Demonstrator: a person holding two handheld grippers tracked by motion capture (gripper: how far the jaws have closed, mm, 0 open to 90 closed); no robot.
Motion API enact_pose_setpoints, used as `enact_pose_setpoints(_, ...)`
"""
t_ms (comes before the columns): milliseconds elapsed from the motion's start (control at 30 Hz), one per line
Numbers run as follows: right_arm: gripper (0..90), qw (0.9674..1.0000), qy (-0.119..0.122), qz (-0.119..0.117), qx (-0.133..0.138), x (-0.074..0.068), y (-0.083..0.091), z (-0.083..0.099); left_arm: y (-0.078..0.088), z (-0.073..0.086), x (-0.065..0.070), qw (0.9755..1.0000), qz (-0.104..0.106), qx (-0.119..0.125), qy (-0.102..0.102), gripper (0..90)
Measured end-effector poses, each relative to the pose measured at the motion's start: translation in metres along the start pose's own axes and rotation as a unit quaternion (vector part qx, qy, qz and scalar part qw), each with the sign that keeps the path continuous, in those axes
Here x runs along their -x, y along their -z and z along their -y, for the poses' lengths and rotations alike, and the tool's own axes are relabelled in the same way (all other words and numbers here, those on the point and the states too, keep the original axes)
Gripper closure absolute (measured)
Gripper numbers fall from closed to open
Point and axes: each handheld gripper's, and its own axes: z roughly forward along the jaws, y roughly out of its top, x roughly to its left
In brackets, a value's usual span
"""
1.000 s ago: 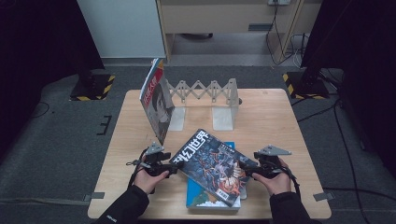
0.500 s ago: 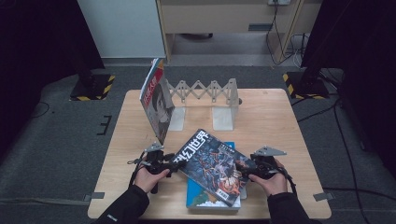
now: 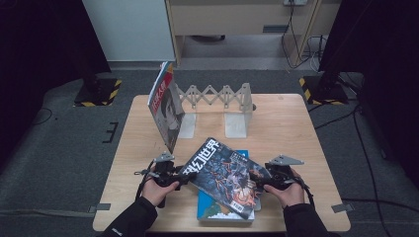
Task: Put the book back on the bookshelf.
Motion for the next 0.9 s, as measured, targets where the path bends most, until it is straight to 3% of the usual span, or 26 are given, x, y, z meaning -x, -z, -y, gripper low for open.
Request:
enact_pose_setpoints(167,21.2,1.0,0.002,0.001,0.001,0.0,0.0,0.0,0.0,0.003,0.001,1.0,0.002,-0.001,-0.006,32.6)
enact_pose_setpoints(267,21.2,1.0,0.003,0.001,0.002,0.0,0.0,0.0,-0.002,0.007,0.002,1.0,0.006,-0.006,0.002,23.5)
enact_pose_setpoints(433,21.2,1.0,0.002,0.0,0.002,0.0,0.0,0.0,-0.004,0.009,0.001,0.9999,0.01,-0.001,0.01,20.1)
enact_pose_setpoints(467,21.2,1.0,0.002,0.0,0.002,0.0,0.0,0.0,-0.006,0.01,0.0,0.9996,0.019,-0.001,0.019,18.5)
enact_pose_setpoints(600,21.2,1.0,0.001,0.0,0.0,0.0,0.0,0.0,-0.01,0.01,0.001,0.9991,0.036,-0.009,0.021,16.3)
enact_pose_setpoints(767,21.1,1.0,0.001,-0.004,0.002,0.001,0.0,0.0,-0.005,0.005,0.004,0.9996,0.023,-0.014,0.008,22.5)
enact_pose_setpoints(900,21.2,1.0,-0.002,-0.001,0.003,0.001,0.0,0.001,0.007,-0.002,0.008,0.9996,0.023,0.012,0.01,31.0)
